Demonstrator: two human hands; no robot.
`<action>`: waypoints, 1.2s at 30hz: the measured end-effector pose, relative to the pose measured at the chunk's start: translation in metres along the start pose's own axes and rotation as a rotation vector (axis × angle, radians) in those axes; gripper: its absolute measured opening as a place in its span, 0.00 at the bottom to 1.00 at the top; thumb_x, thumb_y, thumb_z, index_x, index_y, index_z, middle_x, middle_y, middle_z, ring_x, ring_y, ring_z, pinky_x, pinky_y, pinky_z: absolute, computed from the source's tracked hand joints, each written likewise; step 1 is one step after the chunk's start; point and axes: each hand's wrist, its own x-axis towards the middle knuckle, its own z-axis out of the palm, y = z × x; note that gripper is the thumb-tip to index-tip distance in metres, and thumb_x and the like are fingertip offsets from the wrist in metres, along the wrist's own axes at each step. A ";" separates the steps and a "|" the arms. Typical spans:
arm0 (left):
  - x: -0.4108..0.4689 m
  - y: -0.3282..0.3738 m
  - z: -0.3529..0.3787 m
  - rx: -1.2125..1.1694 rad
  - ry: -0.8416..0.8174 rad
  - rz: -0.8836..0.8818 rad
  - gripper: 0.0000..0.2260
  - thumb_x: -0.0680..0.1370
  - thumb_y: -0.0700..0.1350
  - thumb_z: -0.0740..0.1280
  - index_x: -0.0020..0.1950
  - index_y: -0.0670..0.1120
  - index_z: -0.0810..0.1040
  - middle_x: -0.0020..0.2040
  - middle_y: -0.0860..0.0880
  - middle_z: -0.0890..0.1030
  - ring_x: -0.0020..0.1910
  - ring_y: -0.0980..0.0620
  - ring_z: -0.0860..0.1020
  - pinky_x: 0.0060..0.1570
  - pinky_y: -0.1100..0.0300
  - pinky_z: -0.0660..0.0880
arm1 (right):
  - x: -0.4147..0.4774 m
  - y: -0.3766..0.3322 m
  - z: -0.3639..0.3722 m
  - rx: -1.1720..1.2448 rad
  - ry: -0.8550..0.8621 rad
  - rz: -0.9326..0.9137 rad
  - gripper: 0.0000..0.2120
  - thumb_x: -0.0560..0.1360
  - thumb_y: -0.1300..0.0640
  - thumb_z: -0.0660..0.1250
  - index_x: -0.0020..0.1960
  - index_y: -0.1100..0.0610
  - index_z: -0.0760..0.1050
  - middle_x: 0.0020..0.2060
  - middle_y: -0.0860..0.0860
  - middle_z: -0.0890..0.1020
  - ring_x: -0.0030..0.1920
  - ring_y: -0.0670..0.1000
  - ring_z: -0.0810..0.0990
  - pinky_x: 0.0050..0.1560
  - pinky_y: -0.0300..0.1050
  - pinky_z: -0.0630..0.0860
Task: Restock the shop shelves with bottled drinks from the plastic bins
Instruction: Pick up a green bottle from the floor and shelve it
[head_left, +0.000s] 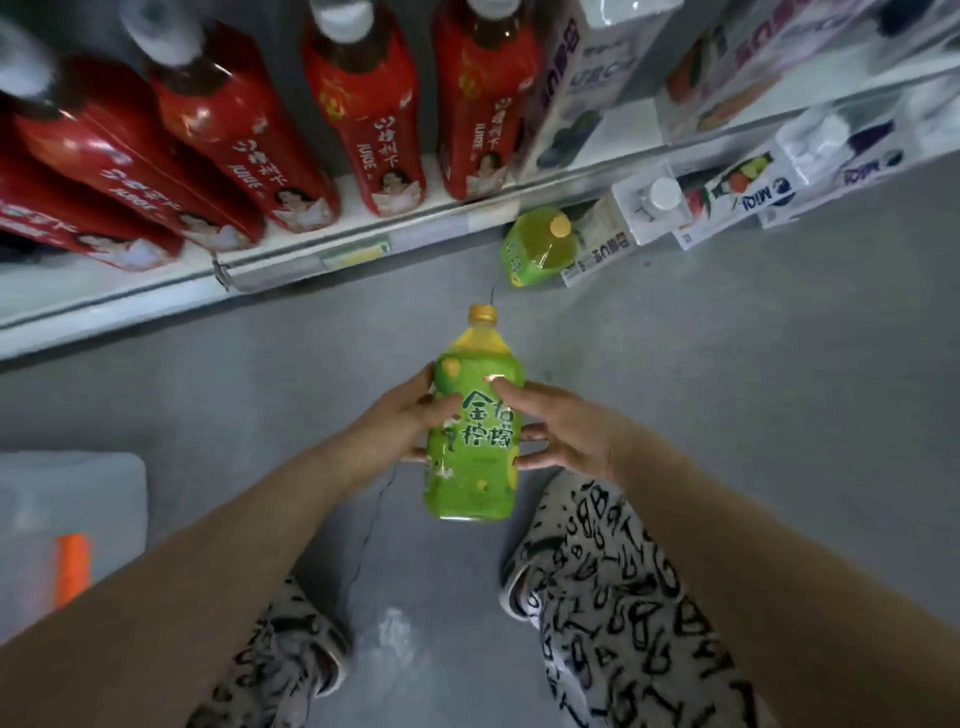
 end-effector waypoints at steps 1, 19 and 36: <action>-0.013 0.005 0.007 0.006 -0.009 -0.013 0.18 0.79 0.51 0.64 0.68 0.64 0.68 0.59 0.59 0.80 0.54 0.62 0.81 0.41 0.63 0.77 | -0.017 0.003 0.004 0.019 0.017 0.000 0.30 0.72 0.37 0.68 0.69 0.50 0.71 0.62 0.46 0.79 0.58 0.52 0.79 0.48 0.48 0.81; -0.331 0.216 0.080 0.232 -0.008 0.122 0.17 0.80 0.53 0.64 0.70 0.59 0.69 0.58 0.56 0.81 0.54 0.56 0.81 0.47 0.57 0.79 | -0.374 -0.077 0.101 0.093 0.229 -0.309 0.21 0.77 0.39 0.67 0.67 0.44 0.73 0.55 0.49 0.85 0.51 0.53 0.86 0.45 0.47 0.81; -0.517 0.381 0.087 0.396 -0.094 0.511 0.38 0.64 0.52 0.79 0.71 0.51 0.70 0.60 0.51 0.82 0.56 0.50 0.82 0.52 0.50 0.80 | -0.594 -0.233 0.111 0.026 0.377 -0.897 0.26 0.77 0.53 0.70 0.73 0.53 0.68 0.55 0.56 0.83 0.39 0.50 0.86 0.32 0.41 0.79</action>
